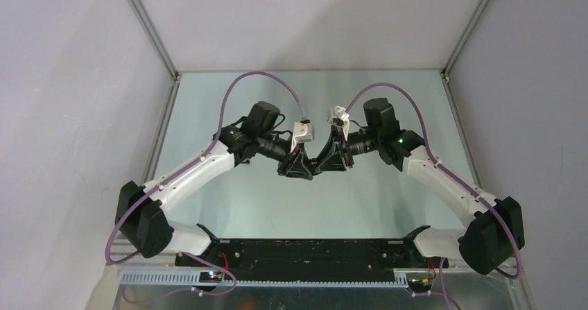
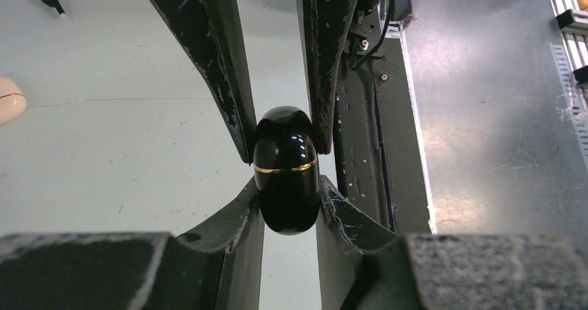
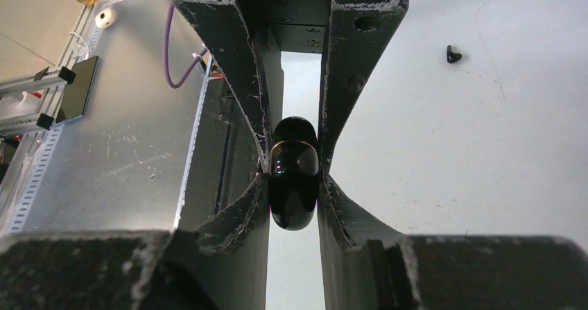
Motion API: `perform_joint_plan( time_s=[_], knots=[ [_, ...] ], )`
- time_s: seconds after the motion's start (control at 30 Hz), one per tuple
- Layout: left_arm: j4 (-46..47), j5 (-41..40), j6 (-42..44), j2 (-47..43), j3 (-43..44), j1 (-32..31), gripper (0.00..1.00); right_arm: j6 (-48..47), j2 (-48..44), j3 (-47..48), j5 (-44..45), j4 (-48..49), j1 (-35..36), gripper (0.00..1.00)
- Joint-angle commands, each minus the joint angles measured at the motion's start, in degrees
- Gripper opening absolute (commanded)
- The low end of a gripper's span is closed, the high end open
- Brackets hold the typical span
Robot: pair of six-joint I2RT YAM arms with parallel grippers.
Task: Insert the wireless bluetooth earbuds into the charging case
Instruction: Pass from the right arm to the left, then open the charging case, then adjust the right earbud at the center of the board.
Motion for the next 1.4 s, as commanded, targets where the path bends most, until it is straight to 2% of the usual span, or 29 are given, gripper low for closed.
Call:
perform_joint_plan(
  time_s=[0.0, 0.07, 0.13, 0.23, 0.3, 0.43, 1.13, 1.27, 1.37],
  knots=[
    [1.3, 4.7, -0.3, -0.5, 2.7, -0.7, 0.0, -0.8, 0.6, 2.2, 3.0, 2.3, -0.5, 0.18],
    [1.3, 4.7, -0.3, -0.6, 2.6, -0.7, 0.0, -0.8, 0.4, 2.2, 2.8, 2.3, -0.7, 0.2],
    [1.3, 4.7, -0.2, -0.6, 2.5, -0.7, 0.0, -0.9, 0.2, 2.2, 2.3, 2.3, -0.9, 0.28],
    [1.2, 4.4, 0.1, -0.7, 2.3, -0.7, 0.0, -0.9, -0.5, 2.2, 2.1, 2.2, -1.6, 0.48],
    [1.0, 4.5, 0.3, -0.9, 2.3, -0.7, 0.0, -1.1, -1.0, 2.2, 2.7, 2.3, -2.1, 0.56],
    [0.3, 4.8, 1.0, -0.9, 2.6, -0.7, 0.0, -1.5, -1.8, 2.2, 3.1, 2.0, -3.4, 0.64],
    [-0.5, 3.0, 2.3, -1.4, 2.5, -0.2, 0.0, -5.0, -8.4, 2.2, 4.0, 0.2, -8.3, 0.7],
    [-0.4, 2.5, 2.7, -1.9, 2.4, 1.5, 0.0, -3.9, -10.0, 2.2, 6.8, 1.4, -13.4, 0.71],
    [-1.3, 2.1, 3.7, -2.8, 2.5, 2.7, 0.0, -5.0, -9.3, 2.2, 14.7, 1.4, -16.5, 0.71]
  ],
)
